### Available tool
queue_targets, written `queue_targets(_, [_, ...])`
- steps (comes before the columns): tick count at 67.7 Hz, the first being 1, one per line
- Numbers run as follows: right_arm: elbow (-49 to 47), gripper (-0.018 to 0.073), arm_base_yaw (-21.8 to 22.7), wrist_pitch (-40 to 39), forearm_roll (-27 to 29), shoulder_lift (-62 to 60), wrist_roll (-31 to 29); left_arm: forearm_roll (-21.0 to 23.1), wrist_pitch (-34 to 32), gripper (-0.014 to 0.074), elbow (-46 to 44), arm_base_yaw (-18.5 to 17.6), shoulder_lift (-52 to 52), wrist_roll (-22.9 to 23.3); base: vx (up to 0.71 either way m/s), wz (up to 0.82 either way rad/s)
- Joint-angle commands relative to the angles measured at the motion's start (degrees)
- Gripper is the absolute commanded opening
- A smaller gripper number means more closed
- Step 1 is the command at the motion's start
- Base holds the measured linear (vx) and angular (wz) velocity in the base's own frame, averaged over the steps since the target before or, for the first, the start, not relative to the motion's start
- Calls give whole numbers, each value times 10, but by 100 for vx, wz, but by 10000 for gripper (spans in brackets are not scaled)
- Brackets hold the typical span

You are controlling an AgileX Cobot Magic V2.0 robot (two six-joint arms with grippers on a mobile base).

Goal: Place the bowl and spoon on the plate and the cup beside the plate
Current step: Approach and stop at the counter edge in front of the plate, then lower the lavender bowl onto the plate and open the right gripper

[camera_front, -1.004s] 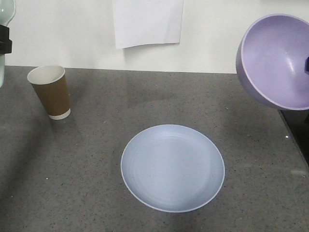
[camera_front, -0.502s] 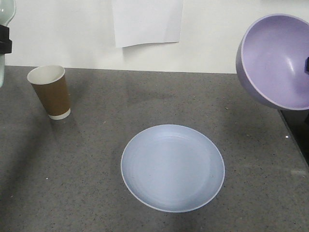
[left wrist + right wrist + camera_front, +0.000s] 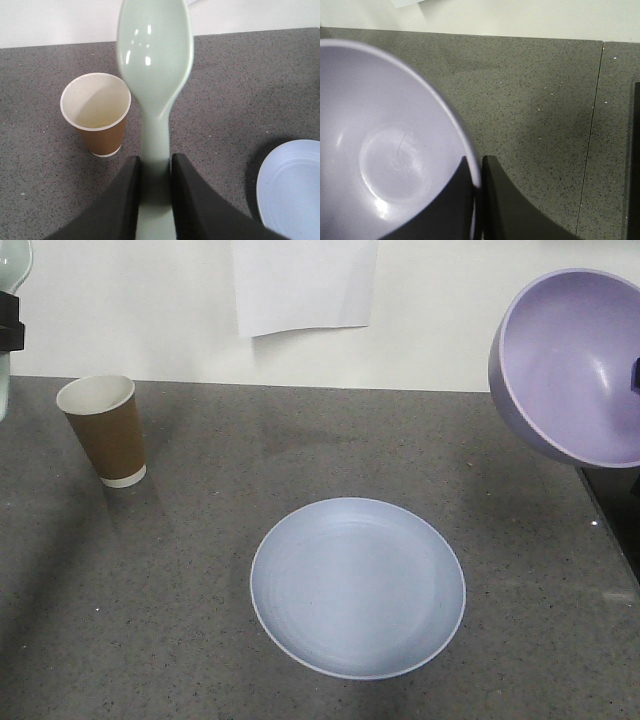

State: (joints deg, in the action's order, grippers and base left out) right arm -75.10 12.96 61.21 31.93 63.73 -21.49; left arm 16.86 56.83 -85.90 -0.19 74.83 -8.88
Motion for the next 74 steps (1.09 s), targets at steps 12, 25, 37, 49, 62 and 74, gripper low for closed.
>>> queue_targets(12, [-18,-6,0,-33,26,-11,-6,14,-32,-6,-15,-1,-15,0,0,0])
queue_targets(25, [-20,-6,-2,-78,149,2,-63,14,-32,-6,-15,-1,-15,0,0,0])
queue_targets(37, [-46,-6,-95,-10,299,92,-218,14,-34,-6,-15,-1,-15,0,0,0])
queue_targets(49, [-53,-4,-213,-18,210,203,-232,14,-36,-6,-15,-1,-15,0,0,0])
queue_targets(62, [-53,-3,-273,-22,111,306,-221,14,-36,-6,-15,-1,-15,0,0,0])
queue_targets(74, [-53,-3,-281,-34,54,359,-201,14,-36,-6,-15,-1,-15,0,0,0])
